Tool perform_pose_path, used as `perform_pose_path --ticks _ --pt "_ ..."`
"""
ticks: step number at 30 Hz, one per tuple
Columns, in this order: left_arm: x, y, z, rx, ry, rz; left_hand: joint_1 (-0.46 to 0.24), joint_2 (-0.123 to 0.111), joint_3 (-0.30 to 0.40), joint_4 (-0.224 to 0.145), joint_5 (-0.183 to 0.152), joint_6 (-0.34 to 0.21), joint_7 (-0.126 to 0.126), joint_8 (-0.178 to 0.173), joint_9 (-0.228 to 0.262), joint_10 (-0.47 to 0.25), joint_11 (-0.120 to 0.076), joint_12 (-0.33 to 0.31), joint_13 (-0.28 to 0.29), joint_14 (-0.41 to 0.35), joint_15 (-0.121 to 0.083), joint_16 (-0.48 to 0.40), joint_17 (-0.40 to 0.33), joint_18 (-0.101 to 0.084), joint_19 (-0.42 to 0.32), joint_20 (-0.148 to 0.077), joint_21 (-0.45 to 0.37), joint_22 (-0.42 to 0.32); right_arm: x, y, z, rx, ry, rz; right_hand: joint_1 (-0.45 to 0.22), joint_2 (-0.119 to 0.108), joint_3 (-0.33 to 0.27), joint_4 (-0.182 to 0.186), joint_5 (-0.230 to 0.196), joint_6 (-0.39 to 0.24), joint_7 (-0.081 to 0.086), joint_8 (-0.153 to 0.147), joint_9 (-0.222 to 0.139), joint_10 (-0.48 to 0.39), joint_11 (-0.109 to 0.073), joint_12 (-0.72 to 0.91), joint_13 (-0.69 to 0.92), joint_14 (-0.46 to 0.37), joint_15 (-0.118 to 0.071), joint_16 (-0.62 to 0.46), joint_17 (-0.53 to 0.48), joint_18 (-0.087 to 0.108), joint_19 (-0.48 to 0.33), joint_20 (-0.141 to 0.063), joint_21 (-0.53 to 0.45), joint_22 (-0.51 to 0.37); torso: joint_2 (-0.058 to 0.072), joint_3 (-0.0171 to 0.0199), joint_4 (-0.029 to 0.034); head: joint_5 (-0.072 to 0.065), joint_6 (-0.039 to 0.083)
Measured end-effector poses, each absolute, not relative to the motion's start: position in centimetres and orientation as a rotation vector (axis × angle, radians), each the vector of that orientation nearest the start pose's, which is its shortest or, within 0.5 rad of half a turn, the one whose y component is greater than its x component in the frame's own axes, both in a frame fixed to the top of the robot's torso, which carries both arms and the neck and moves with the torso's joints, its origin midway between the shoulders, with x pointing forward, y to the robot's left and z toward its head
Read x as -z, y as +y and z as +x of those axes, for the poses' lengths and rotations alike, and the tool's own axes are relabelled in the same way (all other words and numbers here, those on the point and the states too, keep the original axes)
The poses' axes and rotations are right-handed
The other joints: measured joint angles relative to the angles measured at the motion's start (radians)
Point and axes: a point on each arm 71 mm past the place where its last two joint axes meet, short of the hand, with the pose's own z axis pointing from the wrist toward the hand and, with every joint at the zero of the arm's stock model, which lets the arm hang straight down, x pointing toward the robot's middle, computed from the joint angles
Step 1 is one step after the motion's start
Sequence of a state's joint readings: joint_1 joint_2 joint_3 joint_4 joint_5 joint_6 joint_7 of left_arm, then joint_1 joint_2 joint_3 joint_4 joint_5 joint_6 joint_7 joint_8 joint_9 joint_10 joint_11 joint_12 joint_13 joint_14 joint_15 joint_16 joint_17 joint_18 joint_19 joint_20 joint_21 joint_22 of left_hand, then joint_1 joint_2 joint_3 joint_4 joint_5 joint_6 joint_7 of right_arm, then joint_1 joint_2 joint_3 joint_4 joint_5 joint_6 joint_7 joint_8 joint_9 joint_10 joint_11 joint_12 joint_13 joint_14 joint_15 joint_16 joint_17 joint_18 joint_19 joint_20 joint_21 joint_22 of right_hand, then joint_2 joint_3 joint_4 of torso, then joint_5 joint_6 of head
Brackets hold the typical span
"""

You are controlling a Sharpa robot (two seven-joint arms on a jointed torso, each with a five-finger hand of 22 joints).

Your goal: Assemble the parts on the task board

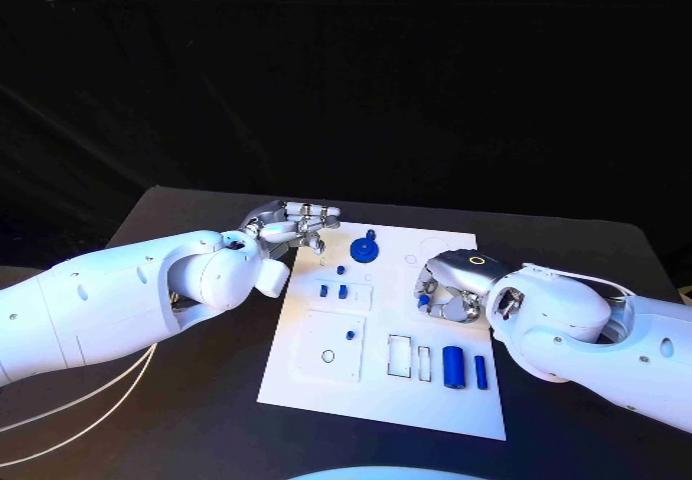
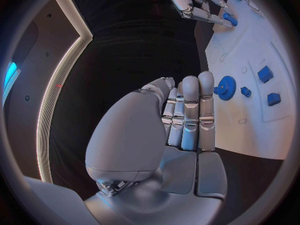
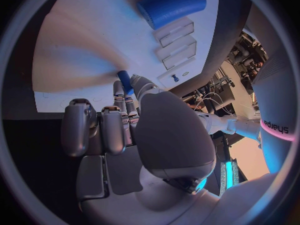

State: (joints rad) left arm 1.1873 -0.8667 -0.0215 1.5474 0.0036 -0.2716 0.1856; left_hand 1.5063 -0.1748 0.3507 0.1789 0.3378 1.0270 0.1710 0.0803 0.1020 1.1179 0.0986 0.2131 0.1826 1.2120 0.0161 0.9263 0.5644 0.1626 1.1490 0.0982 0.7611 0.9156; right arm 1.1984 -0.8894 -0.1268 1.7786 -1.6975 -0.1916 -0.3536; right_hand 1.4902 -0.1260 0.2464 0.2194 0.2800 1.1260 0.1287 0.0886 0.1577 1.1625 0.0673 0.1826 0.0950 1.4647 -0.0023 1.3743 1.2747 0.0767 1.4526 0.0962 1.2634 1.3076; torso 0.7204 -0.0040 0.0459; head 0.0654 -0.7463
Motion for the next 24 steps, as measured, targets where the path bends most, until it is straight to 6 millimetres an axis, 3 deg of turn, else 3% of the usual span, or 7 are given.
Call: perform_pose_path --ticks 4,7,10,18,24 --pt "19.0 21.1 48.3 1.474 1.615 -1.24 0.0 0.0 0.0 0.0 0.0 0.0 0.0 0.0 0.0 0.0 0.0 0.0 0.0 0.0 0.0 0.0 0.0 0.0 0.0 0.0 0.0 0.0 20.2 -15.8 42.0 -0.494 1.767 -0.399 0.008 0.008 0.027 -0.007 -0.025 0.007 -0.001 0.0 0.001 0.009 -0.002 -0.001 -0.005 0.004 -0.004 0.003 0.003 0.0 0.004 -0.004 0.009 0.0 0.0 0.0 0.0 0.0 -0.001" --pt "19.0 21.1 48.3 1.474 1.615 -1.24 0.0 0.0 0.0 0.0 0.0 0.0 0.0 0.0 0.0 0.0 0.0 0.0 0.0 0.0 0.0 0.0 0.0 0.0 0.0 0.0 0.0 0.0 20.1 -15.9 41.8 -0.497 1.76 -0.399 0.015 0.001 0.039 -0.014 -0.025 0.012 -0.002 0.0 0.002 0.016 -0.003 -0.005 -0.006 0.004 -0.004 0.007 0.005 0.0 0.006 -0.006 0.02 0.0 0.0 0.0 0.0 0.0 -0.001" --pt "19.0 21.1 48.3 1.474 1.614 -1.239 0.0 0.0 0.0 0.0 0.0 0.0 0.0 0.0 0.0 0.0 0.0 0.0 0.0 0.0 0.0 0.0 0.0 0.0 0.0 0.0 0.0 0.0 19.8 -16.0 41.5 -0.502 1.751 -0.397 0.019 -0.003 0.048 -0.018 -0.027 0.014 0.0 0.0 0.003 0.018 -0.004 -0.006 -0.006 0.004 -0.004 0.007 0.005 -0.012 0.007 -0.007 0.027 0.0 -0.001 0.0 0.0 0.001 -0.001" --pt "19.0 21.0 48.4 1.474 1.613 -1.239 0.0 0.0 0.0 0.0 0.0 0.0 0.0 0.0 0.0 0.0 0.0 0.0 0.001 0.0 0.0 0.0 -0.001 0.0 0.0 0.0 0.0 0.0 17.7 -15.7 40.4 -0.548 1.694 -0.401 0.023 -0.008 0.056 -0.023 -0.016 0.016 0.002 -0.001 0.003 0.022 0.0 -0.007 -0.006 0.004 -0.004 0.007 0.006 -0.016 0.007 -0.007 0.041 0.0 -0.002 0.0 -0.0005 0.001 -0.003" --pt "19.1 21.1 48.6 1.47 1.61 -1.241 0.0 0.0 0.0 0.0 0.0 0.0 0.0 0.0 0.0 0.0 0.0 0.004 0.001 0.0 0.0 0.0 -0.001 0.0 0.0 0.0 0.0 0.0 15.8 -14.6 38.9 -0.621 1.628 -0.402 0.026 -0.011 0.064 -0.025 -0.016 0.016 0.002 -0.001 0.002 0.025 -0.004 -0.013 -0.006 0.004 -0.004 0.012 0.01 -0.016 0.007 -0.007 0.059 0.0 -0.002 0.0 -0.0008 0.013 -0.009"
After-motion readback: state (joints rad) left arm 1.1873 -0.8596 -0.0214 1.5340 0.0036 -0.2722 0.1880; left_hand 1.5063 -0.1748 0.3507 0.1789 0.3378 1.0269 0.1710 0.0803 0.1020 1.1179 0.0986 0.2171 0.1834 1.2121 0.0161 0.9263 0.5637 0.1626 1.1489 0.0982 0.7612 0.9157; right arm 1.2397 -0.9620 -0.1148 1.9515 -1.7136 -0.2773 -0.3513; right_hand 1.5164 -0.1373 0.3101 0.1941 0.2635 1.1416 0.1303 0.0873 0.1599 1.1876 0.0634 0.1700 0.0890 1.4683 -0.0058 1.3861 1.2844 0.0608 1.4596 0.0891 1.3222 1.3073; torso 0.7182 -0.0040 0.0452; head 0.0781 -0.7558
